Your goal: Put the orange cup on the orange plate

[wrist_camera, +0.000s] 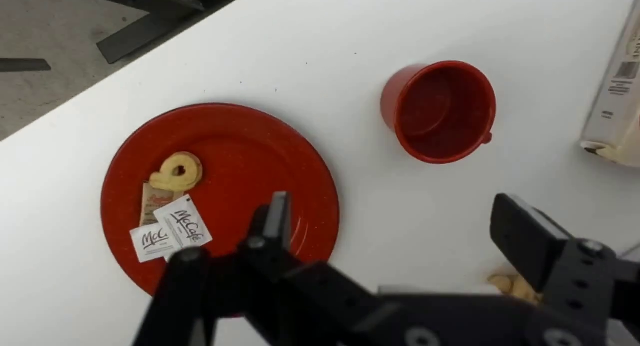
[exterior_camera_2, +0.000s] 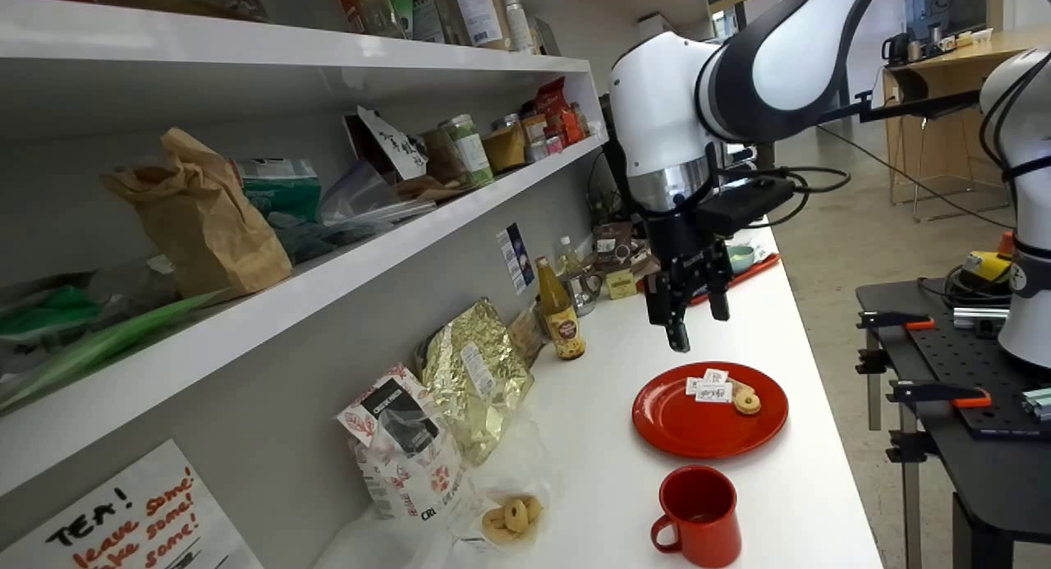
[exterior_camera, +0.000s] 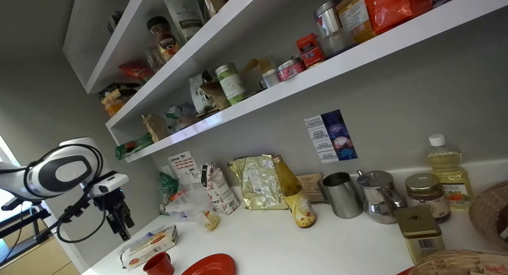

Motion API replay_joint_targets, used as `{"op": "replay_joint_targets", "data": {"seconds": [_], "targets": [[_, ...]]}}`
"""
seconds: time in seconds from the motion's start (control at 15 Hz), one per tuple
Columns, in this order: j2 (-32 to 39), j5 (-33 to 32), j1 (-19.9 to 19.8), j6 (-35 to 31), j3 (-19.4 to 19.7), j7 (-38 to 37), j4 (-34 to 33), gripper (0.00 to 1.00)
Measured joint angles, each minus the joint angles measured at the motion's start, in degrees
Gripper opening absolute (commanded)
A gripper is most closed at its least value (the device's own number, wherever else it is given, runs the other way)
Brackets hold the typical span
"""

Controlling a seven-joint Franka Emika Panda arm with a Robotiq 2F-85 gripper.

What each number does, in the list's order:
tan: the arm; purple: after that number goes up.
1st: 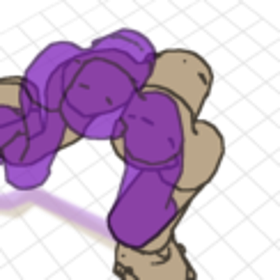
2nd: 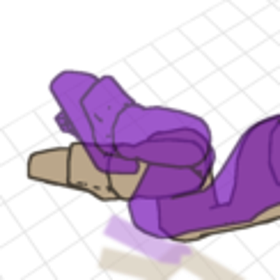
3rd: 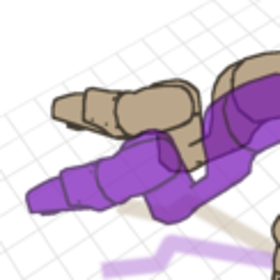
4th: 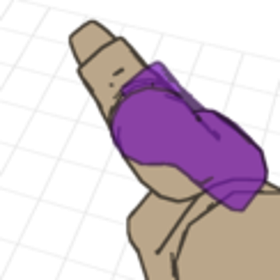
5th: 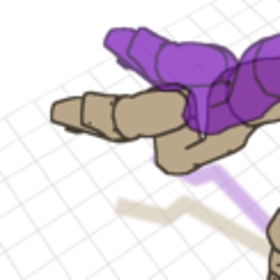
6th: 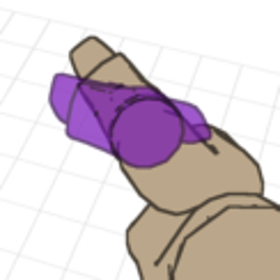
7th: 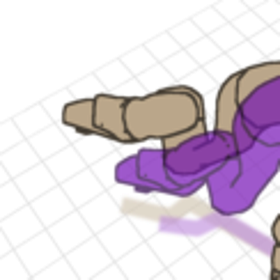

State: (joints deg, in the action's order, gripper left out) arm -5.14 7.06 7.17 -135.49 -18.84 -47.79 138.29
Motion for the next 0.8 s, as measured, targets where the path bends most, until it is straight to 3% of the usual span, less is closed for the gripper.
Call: {"op": "replay_joint_targets", "data": {"seconds": [0.27, 0.8], "targets": [[7.3, -3.1, 1.2, -2.0, 1.1, -4.0, -1.6, 1.0], [18.2, -3.3, 5.0, -2.7, 4.7, -4.6, -9.4, 1.0]]}}
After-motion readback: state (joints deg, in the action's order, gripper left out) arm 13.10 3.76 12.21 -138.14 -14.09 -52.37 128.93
